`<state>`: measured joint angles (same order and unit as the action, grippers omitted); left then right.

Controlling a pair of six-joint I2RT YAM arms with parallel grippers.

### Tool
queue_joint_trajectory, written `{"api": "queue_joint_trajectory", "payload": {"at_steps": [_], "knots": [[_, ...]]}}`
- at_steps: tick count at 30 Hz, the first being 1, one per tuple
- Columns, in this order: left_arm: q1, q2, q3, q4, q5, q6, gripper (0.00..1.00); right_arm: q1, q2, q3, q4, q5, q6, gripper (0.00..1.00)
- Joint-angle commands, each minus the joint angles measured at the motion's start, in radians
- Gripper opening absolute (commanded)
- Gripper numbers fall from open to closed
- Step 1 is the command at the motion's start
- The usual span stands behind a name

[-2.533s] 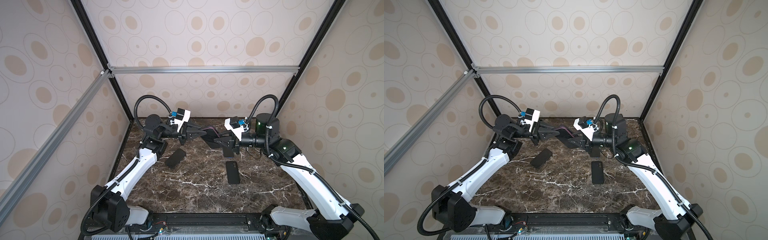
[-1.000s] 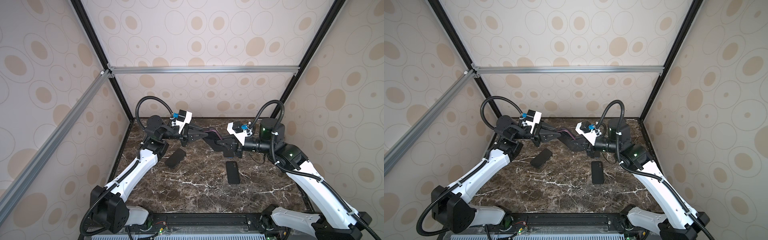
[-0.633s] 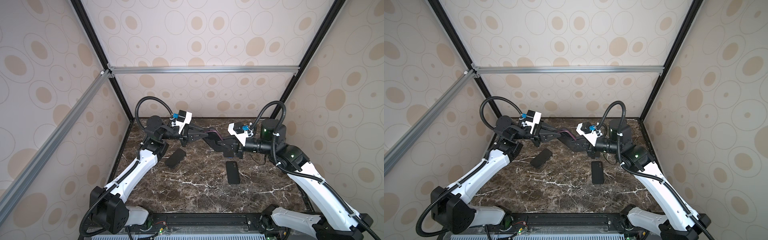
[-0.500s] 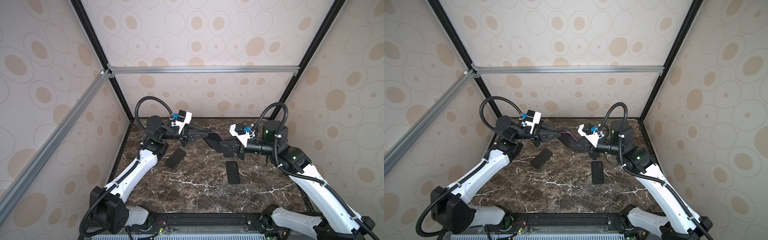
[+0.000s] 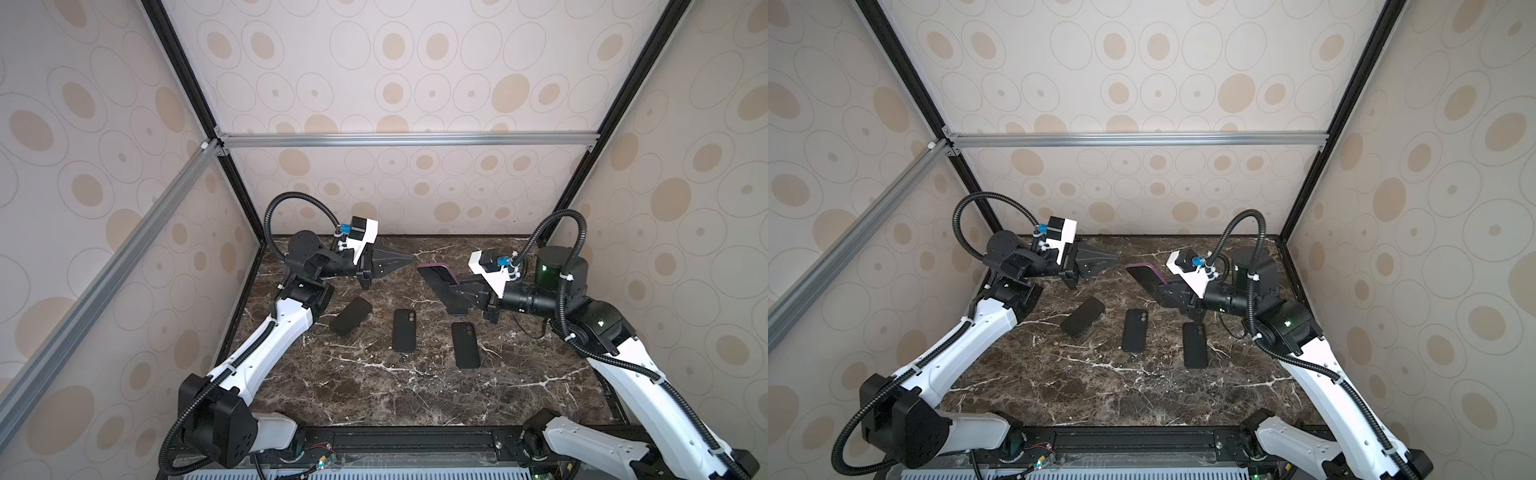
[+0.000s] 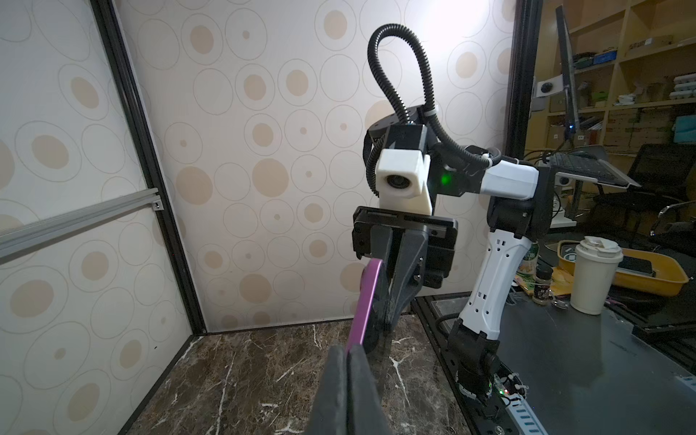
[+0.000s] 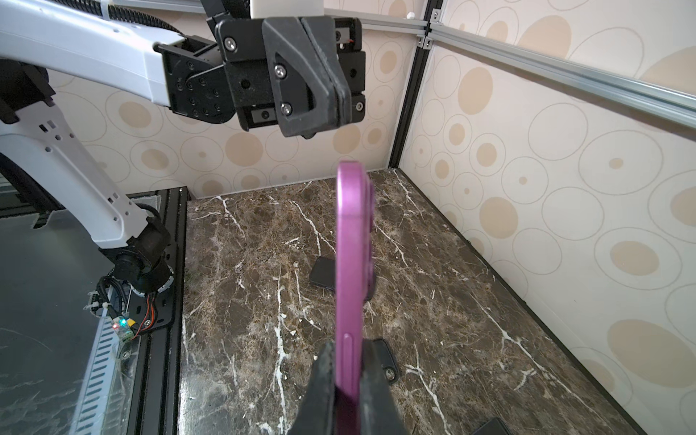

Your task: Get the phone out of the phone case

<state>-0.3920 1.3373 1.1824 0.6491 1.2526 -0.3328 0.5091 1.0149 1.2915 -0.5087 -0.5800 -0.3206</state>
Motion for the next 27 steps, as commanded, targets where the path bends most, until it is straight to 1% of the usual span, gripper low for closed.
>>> {"api": "queue_joint_trajectory", "payload": {"at_steps": [1, 2, 3, 5, 6, 8, 10, 13, 14, 16, 17, 20, 22, 27], "knots": [[0.011, -0.035, 0.008, -0.069, -0.063, 0.073, 0.0, -0.007, -0.035, -0.029, 0.045, 0.013, 0.018, 0.0], [0.012, -0.039, 0.008, -0.118, -0.106, 0.11, 0.04, -0.007, -0.042, -0.046, 0.056, 0.039, 0.041, 0.0], [0.012, -0.043, 0.006, -0.174, -0.165, 0.142, 0.11, -0.007, -0.047, -0.067, 0.066, 0.075, 0.069, 0.0], [0.013, -0.048, 0.005, -0.278, -0.301, 0.192, 0.19, -0.007, -0.049, -0.109, 0.088, 0.146, 0.144, 0.0], [0.012, -0.047, 0.005, -0.33, -0.373, 0.215, 0.27, -0.007, -0.046, -0.134, 0.101, 0.182, 0.196, 0.0], [0.013, -0.038, 0.002, -0.413, -0.491, 0.224, 0.38, -0.007, -0.025, -0.167, 0.103, 0.255, 0.301, 0.0], [0.011, -0.026, -0.004, -0.469, -0.575, 0.226, 0.48, -0.007, 0.002, -0.199, 0.112, 0.305, 0.407, 0.0], [0.006, -0.008, -0.022, -0.529, -0.669, 0.213, 0.62, -0.008, 0.055, -0.237, 0.142, 0.326, 0.541, 0.0], [0.001, -0.002, -0.025, -0.552, -0.706, 0.212, 0.65, -0.01, 0.077, -0.242, 0.143, 0.345, 0.588, 0.0], [-0.01, 0.011, -0.034, -0.586, -0.763, 0.209, 0.72, -0.018, 0.125, -0.242, 0.145, 0.358, 0.646, 0.0], [-0.02, 0.016, -0.039, -0.6, -0.813, 0.207, 0.76, -0.027, 0.152, -0.239, 0.14, 0.364, 0.678, 0.0], [-0.058, 0.04, -0.049, -0.643, -0.936, 0.204, 0.89, -0.061, 0.224, -0.233, 0.148, 0.338, 0.752, 0.0], [-0.08, 0.071, -0.038, -0.684, -0.996, 0.201, 0.89, -0.086, 0.27, -0.227, 0.157, 0.316, 0.79, 0.0], [-0.115, 0.168, 0.001, -0.778, -1.067, 0.186, 0.9, -0.148, 0.411, -0.184, 0.183, 0.226, 0.818, 0.0]]}}
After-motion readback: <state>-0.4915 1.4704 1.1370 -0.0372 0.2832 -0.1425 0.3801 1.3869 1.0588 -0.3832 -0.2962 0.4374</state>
